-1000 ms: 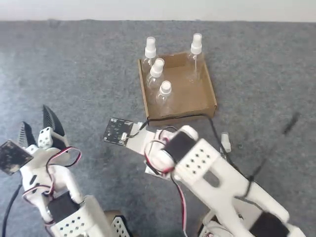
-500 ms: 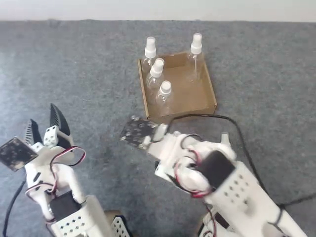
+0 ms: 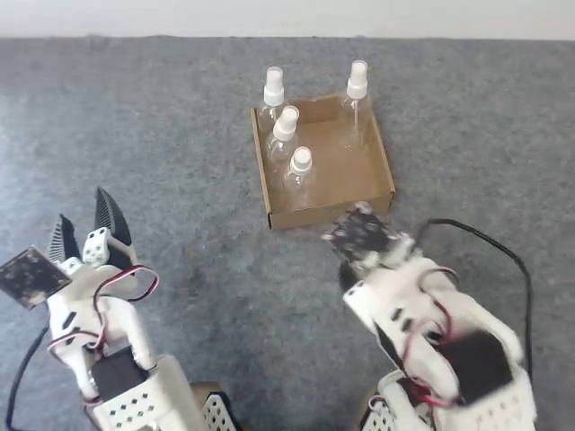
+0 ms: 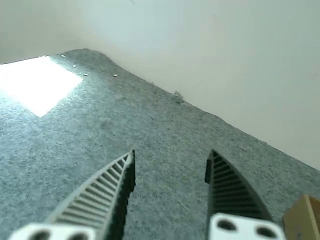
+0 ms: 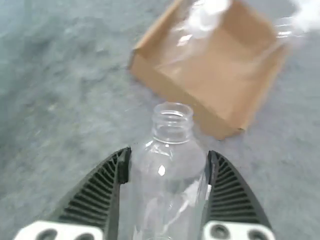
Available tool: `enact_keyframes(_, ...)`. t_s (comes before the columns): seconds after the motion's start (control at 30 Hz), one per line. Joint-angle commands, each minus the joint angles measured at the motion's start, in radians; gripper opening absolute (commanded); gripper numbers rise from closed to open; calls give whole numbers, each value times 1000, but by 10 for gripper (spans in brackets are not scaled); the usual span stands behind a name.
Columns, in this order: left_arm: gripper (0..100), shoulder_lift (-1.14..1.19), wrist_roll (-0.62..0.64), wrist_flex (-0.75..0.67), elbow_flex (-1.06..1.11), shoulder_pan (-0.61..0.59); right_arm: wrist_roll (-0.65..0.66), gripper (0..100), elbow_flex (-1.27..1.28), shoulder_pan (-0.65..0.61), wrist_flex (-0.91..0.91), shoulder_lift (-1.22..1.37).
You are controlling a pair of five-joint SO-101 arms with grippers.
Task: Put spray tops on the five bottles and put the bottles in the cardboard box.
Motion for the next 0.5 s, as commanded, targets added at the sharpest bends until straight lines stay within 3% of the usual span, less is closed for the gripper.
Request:
enact_keyframes(0.0, 215, -12, 9, -32, -15, 21, -11, 111, -9, 91, 1, -82)
enact_keyframes(0.2, 214, -12, -58, 15, -65, 129, -51, 111, -9, 205, -15, -94)
enact_keyframes(0.47, 214, -12, -235, 158, -171, 473, -126, 111, -9, 406, -81, -105)
